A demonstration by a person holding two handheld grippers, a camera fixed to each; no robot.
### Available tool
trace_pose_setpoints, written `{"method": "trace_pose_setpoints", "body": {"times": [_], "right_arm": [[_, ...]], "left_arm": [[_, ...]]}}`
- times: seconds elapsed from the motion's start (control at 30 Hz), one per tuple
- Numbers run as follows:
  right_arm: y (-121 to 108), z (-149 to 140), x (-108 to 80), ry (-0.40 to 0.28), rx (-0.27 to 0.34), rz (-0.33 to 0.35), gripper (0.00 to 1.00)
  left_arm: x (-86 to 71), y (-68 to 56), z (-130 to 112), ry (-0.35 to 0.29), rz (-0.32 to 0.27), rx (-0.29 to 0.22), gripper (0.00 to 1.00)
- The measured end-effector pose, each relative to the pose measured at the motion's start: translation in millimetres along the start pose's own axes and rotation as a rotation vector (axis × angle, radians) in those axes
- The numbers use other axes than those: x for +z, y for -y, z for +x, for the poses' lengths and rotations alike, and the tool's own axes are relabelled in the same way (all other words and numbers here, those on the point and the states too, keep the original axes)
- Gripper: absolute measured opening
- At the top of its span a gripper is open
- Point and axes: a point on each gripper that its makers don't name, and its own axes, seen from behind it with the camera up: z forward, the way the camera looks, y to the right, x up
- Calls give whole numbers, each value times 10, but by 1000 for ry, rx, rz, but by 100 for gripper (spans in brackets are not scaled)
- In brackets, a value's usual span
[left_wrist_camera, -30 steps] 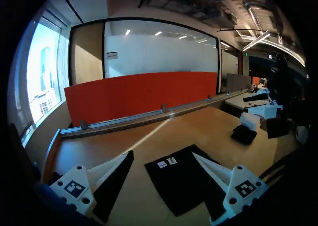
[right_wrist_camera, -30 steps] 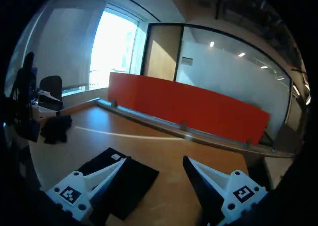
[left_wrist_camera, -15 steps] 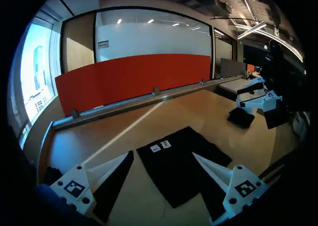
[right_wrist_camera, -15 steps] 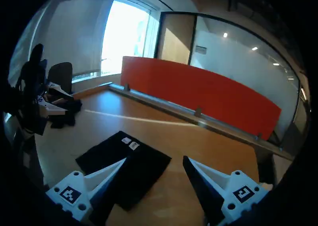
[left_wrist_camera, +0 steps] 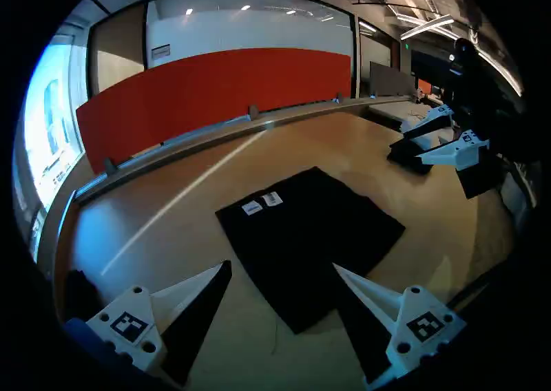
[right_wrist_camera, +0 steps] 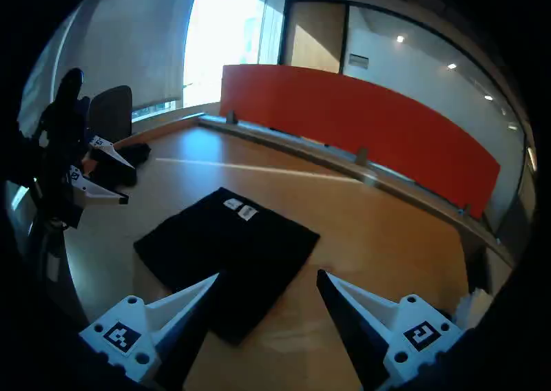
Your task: Fold towel
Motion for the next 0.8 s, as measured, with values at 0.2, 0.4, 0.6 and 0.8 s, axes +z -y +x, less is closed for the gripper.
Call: {"method": "trace_pose_setpoints", "body": {"times": [0.2, 0.4, 0.6, 0.8], "right_arm": [[98, -309, 124, 56, -4, 23, 100], [220, -610, 260, 111, 4, 50, 100], [337, -858, 358, 156, 0, 77, 100], [427, -1077, 431, 196, 0, 97, 100]], "left_arm": [[128, -82, -286, 55, -32, 0, 98], [258, -184, -600, 122, -69, -2, 98], [362, -266, -897, 189, -91, 12, 98], [434, -364, -1131, 247, -113, 20, 98]]}}
